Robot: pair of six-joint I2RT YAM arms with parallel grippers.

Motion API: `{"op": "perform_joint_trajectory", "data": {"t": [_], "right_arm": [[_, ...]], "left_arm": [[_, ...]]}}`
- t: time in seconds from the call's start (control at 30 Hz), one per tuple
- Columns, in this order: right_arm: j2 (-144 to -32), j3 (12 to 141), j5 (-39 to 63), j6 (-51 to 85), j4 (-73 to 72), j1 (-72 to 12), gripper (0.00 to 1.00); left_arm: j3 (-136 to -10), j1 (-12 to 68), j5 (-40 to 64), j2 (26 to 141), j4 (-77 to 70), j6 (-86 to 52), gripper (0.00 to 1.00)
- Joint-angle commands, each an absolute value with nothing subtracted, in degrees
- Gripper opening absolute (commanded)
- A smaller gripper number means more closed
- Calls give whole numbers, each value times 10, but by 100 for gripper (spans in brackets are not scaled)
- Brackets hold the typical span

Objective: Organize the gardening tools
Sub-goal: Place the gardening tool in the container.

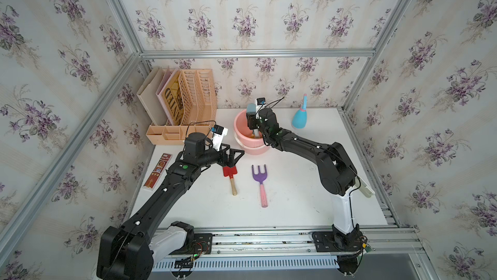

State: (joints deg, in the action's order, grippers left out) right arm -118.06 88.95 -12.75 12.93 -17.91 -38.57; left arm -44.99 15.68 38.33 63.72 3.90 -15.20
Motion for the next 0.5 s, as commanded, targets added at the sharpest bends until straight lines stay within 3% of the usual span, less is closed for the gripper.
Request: {"op": "perform_joint_trajectory", "data": {"t": [0.0, 0.47], "right_arm": [[-1160, 884, -122, 140, -179, -386, 63], [-991, 796, -104, 146, -95, -388, 73]], "left_arm": [[-456, 156, 385, 637, 29, -150, 99], [-461, 156, 374, 656, 29, -146, 99]]}}
